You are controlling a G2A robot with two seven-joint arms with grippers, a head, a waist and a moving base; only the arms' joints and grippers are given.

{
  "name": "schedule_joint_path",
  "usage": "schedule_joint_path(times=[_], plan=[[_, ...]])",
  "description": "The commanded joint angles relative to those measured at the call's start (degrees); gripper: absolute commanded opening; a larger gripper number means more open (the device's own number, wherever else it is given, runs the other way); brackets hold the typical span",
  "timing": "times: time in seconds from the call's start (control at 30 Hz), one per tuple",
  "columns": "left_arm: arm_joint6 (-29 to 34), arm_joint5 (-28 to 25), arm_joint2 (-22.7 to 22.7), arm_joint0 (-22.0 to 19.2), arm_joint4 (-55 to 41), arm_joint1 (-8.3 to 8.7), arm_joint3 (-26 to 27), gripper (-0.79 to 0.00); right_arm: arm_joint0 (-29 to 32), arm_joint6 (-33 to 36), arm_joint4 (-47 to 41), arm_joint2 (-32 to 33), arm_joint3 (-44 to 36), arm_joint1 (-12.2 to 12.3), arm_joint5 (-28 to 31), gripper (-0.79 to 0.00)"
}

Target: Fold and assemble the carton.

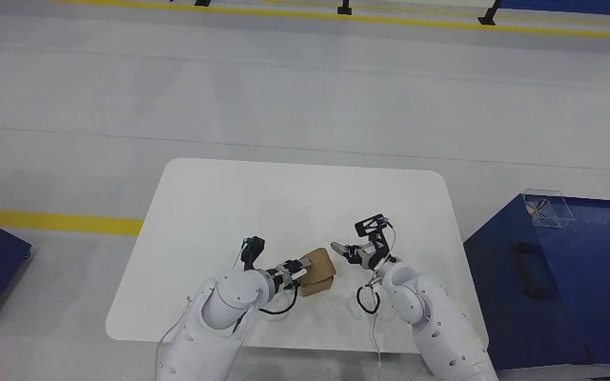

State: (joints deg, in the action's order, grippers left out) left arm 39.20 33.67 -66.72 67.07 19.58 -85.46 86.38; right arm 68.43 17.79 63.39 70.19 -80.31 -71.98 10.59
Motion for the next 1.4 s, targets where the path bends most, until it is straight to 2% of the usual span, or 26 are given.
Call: schedule_joint_path(times=[0.0, 0.33, 0.77, 1.37], plan=[[-0.27, -0.27, 0.27, 0.03, -0.55, 0.0, -0.19, -0.394, 0.23, 0.09, 0.25, 0.01, -0.26, 0.03, 0.06, 0.0], [-1.78, -1.38, 2.43, 0.65, -1.9, 0.05, 0.25, -0.397, 0.17, 0.67, 2.47, -1.07, -0.17, -0.13, -1.43, 0.0], [-2.73, -1.49, 2.68, 0.7, -3.43, 0.48, -0.17, -0.394, -0.72, 0.18, 2.81, -3.52, 1.38, -0.73, -1.05, 0.0], [-2.35, 1.61, 3.93, -1.29, -4.3, 0.93, -2.22, -0.394, -1.98, 0.68, 2.91, -4.52, 3.25, -1.21, -1.56, 0.0]])
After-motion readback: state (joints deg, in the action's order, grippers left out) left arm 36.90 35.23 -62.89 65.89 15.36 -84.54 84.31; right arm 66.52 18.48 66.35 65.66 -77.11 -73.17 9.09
